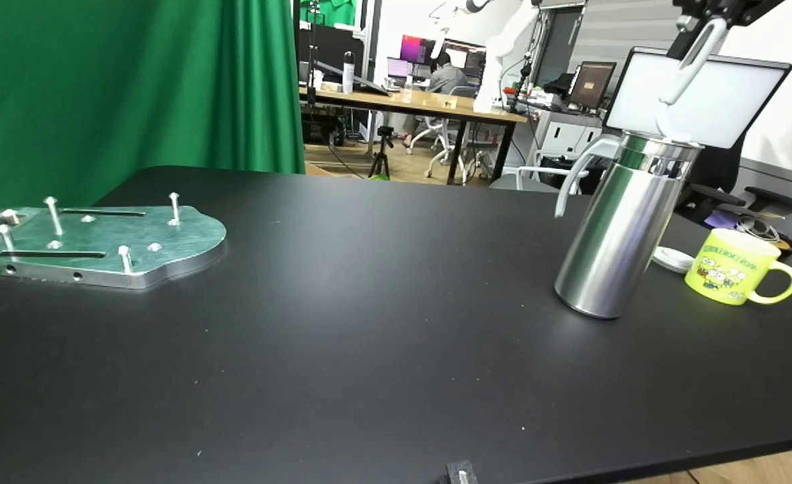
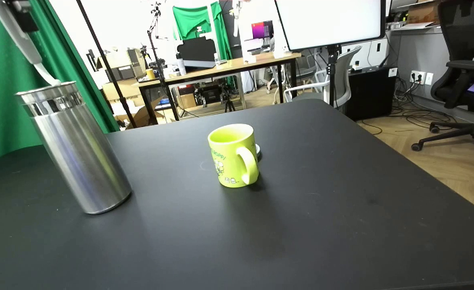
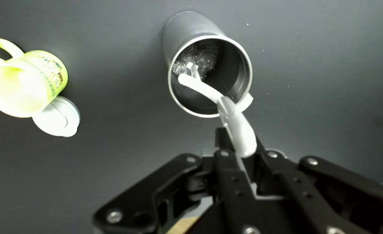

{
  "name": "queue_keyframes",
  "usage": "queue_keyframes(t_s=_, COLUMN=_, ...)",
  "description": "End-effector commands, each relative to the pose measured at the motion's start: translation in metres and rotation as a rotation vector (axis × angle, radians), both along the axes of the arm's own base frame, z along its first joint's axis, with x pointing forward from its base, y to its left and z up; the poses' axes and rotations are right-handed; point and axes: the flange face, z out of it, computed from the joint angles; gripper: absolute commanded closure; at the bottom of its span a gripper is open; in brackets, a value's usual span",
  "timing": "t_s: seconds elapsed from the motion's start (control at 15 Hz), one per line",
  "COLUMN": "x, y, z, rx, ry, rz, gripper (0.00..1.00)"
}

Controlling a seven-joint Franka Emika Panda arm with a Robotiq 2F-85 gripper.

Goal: Stir the contents in the flusk.

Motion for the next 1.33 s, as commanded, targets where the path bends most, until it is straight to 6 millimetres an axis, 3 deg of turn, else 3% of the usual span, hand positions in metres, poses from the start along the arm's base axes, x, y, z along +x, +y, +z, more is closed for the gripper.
queue_keyframes(t_s=0.0, x=-0.005, y=-0.017, z=0.038, rx=0.015, ry=-0.05, rz=-0.011, gripper=0.96)
queue_keyframes(t_s=0.2, x=-0.007, y=-0.023, z=0.051, rx=0.015, ry=-0.073, rz=-0.01, gripper=0.96)
queue_keyframes(t_s=0.33, x=-0.005, y=-0.021, z=0.045, rx=0.017, ry=-0.072, rz=0.004, gripper=0.96)
queue_keyframes(t_s=0.87, x=0.005, y=0.017, z=-0.037, rx=0.032, ry=0.053, rz=0.116, gripper=0.96)
queue_keyframes(t_s=1.27, x=0.01, y=0.025, z=-0.056, rx=0.021, ry=0.083, rz=0.156, gripper=0.96)
